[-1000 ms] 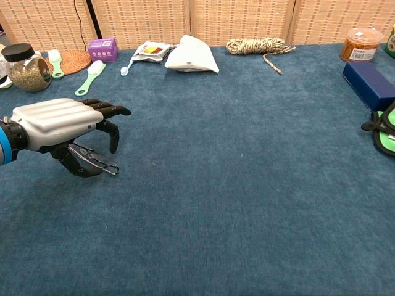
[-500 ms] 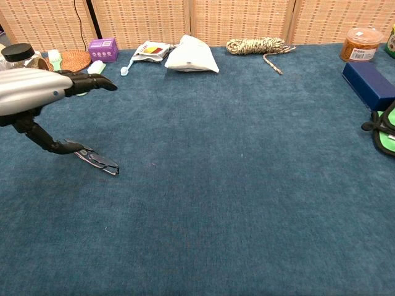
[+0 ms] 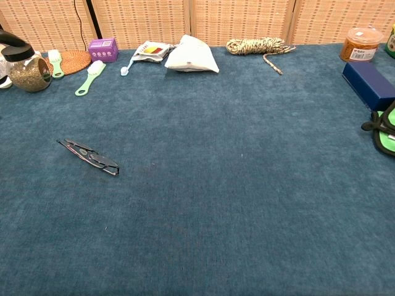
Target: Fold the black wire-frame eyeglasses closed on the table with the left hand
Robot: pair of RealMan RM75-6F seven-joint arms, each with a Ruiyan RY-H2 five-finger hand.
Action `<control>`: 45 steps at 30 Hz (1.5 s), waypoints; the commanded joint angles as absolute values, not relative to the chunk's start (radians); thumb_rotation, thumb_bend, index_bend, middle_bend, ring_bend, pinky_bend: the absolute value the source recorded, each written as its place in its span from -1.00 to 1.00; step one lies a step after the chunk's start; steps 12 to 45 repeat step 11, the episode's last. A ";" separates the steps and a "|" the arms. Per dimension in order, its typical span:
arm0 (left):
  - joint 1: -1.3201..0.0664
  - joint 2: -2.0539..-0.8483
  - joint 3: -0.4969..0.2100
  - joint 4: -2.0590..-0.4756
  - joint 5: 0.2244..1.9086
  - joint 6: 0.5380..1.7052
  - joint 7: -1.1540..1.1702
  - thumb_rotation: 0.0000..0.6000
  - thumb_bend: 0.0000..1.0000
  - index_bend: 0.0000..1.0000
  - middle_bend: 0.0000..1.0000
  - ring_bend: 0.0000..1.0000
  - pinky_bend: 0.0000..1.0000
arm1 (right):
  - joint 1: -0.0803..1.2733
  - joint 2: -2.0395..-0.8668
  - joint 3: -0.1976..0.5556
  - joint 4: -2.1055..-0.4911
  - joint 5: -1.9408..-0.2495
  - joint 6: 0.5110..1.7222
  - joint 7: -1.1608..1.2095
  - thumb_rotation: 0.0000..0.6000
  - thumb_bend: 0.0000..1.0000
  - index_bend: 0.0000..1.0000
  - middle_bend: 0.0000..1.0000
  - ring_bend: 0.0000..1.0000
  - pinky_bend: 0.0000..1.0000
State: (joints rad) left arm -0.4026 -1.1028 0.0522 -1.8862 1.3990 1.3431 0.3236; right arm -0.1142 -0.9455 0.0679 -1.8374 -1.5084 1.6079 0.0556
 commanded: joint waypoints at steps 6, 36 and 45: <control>-0.263 -1.023 0.100 -1.917 1.439 1.482 0.272 0.69 -0.48 -1.00 -1.00 -1.00 -1.00 | -0.085 -0.945 0.065 -1.851 -1.530 1.577 0.033 1.00 -1.00 -0.71 -0.95 -1.00 -0.78; -0.180 -0.996 0.127 -1.915 1.469 1.561 0.250 0.69 -0.48 -1.00 -1.00 -1.00 -1.00 | -0.059 -0.959 0.062 -1.856 -1.538 1.543 0.020 1.00 -1.00 -0.69 -0.95 -1.00 -0.78; -0.180 -0.996 0.127 -1.915 1.469 1.561 0.250 0.69 -0.48 -1.00 -1.00 -1.00 -1.00 | -0.059 -0.959 0.062 -1.856 -1.538 1.543 0.020 1.00 -1.00 -0.69 -0.95 -1.00 -0.78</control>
